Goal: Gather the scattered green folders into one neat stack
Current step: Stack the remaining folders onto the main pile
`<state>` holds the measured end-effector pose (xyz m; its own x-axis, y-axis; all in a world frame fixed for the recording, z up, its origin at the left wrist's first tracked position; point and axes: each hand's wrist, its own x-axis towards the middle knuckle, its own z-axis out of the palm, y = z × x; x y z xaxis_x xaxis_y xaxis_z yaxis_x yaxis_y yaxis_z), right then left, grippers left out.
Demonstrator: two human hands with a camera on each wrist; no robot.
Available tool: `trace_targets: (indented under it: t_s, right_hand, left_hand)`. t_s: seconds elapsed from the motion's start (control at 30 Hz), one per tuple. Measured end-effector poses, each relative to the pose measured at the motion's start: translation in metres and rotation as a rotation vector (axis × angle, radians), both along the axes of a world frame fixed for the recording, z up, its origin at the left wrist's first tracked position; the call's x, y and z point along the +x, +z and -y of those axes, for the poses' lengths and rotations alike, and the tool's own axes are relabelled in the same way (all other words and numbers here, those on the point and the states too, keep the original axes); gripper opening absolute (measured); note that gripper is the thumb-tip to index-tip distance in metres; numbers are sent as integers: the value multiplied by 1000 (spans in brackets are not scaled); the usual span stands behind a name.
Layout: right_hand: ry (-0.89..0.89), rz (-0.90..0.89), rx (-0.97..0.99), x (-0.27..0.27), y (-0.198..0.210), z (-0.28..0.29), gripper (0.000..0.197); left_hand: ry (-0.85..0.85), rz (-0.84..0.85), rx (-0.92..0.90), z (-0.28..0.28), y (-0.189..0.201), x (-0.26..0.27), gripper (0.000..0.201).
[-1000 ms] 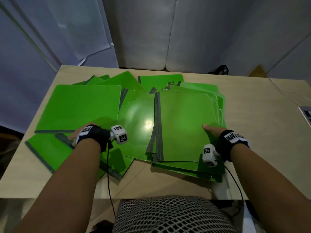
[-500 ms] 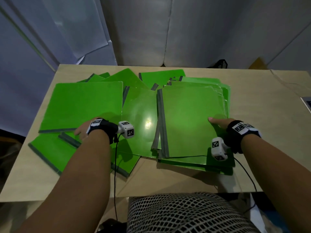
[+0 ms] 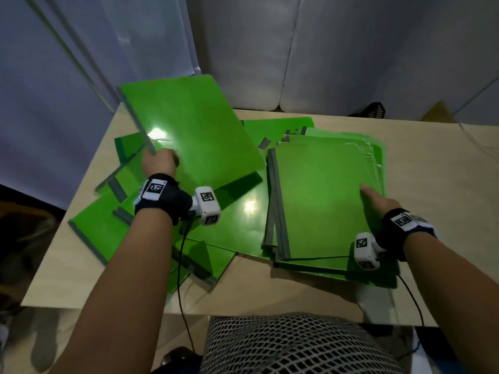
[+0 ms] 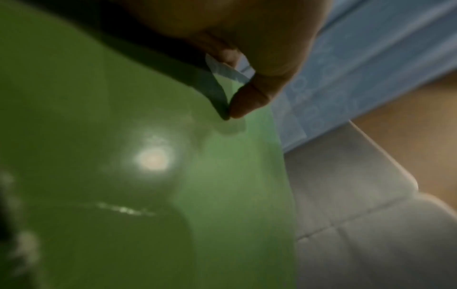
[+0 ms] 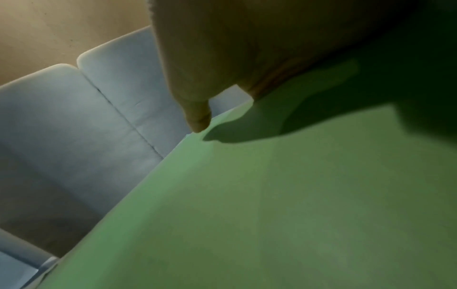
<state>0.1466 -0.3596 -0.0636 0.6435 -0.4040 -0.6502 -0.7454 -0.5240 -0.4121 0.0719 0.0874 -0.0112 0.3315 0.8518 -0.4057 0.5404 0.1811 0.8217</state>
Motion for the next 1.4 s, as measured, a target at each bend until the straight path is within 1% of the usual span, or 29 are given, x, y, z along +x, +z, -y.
trace_targets:
  t_s: [0.07, 0.13, 0.17, 0.2, 0.27, 0.3, 0.33, 0.4, 0.43, 0.47, 0.5, 0.53, 0.57, 0.63, 0.67, 0.73, 0.77, 0.8, 0.87, 0.9, 0.97, 1.03, 1.07, 1.13, 1.2, 1.27, 1.3, 1.33, 1.4]
  right_hand:
    - [0, 36, -45, 2, 0, -1, 102]
    - [8, 32, -70, 3, -1, 0, 97]
    - [17, 22, -69, 3, 0, -1, 97]
    - [26, 7, -60, 4, -1, 0, 99]
    - [45, -46, -8, 8, -13, 7, 115]
    - [62, -78, -6, 12, -24, 13, 126]
    - [74, -109, -7, 17, -39, 22, 134]
    - [96, -145, -14, 23, -54, 29, 137]
    - [106, -149, -16, 17, -40, 18, 132]
    - [114, -142, -12, 15, -35, 12, 123]
    - [134, -134, -17, 14, -35, 9, 113]
    - [146, -134, -9, 14, -39, 10, 108]
    - [146, -129, -6, 18, -49, 16, 113]
    - [129, -135, -11, 25, -76, 30, 132]
    - [133, -136, -8, 28, -87, 36, 135]
    - [157, -163, -19, 25, -82, 32, 133]
    - [172, -165, -28, 23, -75, 28, 132]
    - [196, -183, -33, 27, -80, 33, 134]
    - [226, -208, -33, 35, -93, 41, 145]
    - [225, -219, -41, 37, -97, 43, 148]
    - [207, -199, -33, 40, -100, 43, 138]
    - [195, -178, -40, 29, -79, 28, 128]
    - [191, -165, -37, 22, -67, 19, 122]
    - [176, -144, -7, 19, -69, 20, 102]
    - [157, -154, 37, 17, -63, 17, 91]
    - [145, -137, 72, 15, -57, 15, 82]
    - [148, -121, 92, 16, -59, 17, 73]
    - [140, -105, 116, 18, -59, 19, 67]
    - [102, -124, 154, 13, -53, 19, 62]
  left_hand:
    - [-127, 25, 138, 10, 2, -4, 41]
    - [-285, -39, 284, 17, -1, -11, 29]
    - [-378, -97, 336, 18, -5, -16, 33]
    - [-468, -168, 355, 18, -12, -21, 45]
    - [-597, -295, 295, 16, -24, -33, 73]
    - [-641, -350, 252, 16, -32, -39, 79]
    - [-684, -404, 218, 17, -39, -43, 81]
    - [-752, -482, 223, 24, -44, -46, 81]
    - [-751, -492, 239, 27, -45, -45, 81]
    - [-729, -490, 236, 31, -43, -45, 82]
    - [-683, -465, 216, 33, -44, -43, 82]
    - [-615, -434, 155, 35, -44, -42, 82]
    - [-544, -374, 59, 36, -46, -41, 85]
    - [-402, -238, -201, 40, -47, -42, 101]
    - [-375, -208, -259, 42, -45, -42, 101]
    - [-391, -243, -221, 41, -39, -38, 80]
    - [-427, -269, -178, 40, -33, -36, 69]
    - [-493, -298, -140, 40, -23, -31, 61]
    - [-602, -329, -5, 40, 0, -20, 51]
    - [-640, -334, 96, 41, 15, -14, 50]
    - [-712, -351, 361, 50, 49, -1, 47]
    - [-759, -352, 645, 64, 84, 10, 40]
    - [-764, -338, 753, 73, 101, 13, 38]
    - [-758, -299, 900, 89, 129, 19, 37]
    - [-759, -237, 988, 101, 150, 23, 33]
    - [-744, -161, 1023, 106, 162, 28, 33]
    - [-720, -125, 989, 105, 165, 33, 34]
    - [-710, -78, 909, 102, 164, 40, 36]
    - [-695, 25, 621, 91, 151, 56, 43]
